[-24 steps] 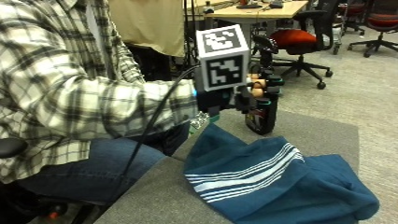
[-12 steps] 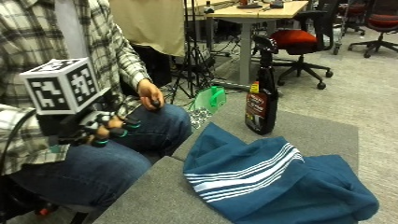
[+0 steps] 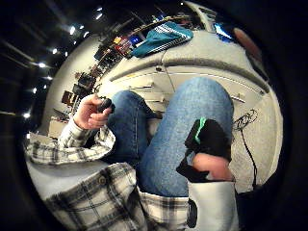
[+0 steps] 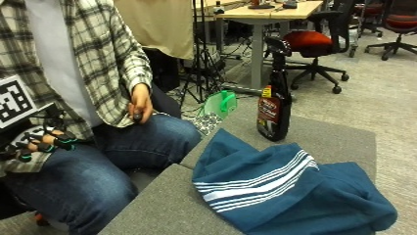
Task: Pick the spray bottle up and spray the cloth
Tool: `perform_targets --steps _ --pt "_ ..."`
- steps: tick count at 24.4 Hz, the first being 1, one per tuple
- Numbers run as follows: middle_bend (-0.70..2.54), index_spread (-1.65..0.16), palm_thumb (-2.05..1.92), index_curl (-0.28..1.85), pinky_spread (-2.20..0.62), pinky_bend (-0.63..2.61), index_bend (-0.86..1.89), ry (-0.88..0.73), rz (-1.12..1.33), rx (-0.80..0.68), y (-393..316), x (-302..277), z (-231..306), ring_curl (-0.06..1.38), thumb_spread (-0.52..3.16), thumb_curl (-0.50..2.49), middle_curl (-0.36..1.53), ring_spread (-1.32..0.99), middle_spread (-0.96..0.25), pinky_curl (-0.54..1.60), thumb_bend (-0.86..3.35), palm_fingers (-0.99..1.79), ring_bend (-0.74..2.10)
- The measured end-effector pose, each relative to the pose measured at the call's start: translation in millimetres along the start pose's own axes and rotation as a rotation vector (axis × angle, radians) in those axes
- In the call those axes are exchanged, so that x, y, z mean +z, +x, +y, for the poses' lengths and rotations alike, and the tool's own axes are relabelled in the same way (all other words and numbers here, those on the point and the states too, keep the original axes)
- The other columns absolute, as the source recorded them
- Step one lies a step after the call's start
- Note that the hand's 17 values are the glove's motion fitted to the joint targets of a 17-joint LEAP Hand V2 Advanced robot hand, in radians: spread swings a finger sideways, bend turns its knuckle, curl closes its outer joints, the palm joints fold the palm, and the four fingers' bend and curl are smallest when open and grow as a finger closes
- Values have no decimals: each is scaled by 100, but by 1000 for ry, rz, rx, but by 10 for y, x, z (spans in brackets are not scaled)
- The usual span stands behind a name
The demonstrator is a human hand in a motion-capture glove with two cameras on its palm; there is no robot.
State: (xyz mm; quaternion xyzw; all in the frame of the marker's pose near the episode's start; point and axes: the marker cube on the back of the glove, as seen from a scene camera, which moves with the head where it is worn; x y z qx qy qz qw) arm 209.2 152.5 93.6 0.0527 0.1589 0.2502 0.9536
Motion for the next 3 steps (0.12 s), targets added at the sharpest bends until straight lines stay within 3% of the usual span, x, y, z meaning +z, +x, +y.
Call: perform_targets --steps 3 --pt "17 -35 73 37 21 30 21 19 -10 19 -25 -5 168 30 112 60 32 5 -9 29 0 26 23"
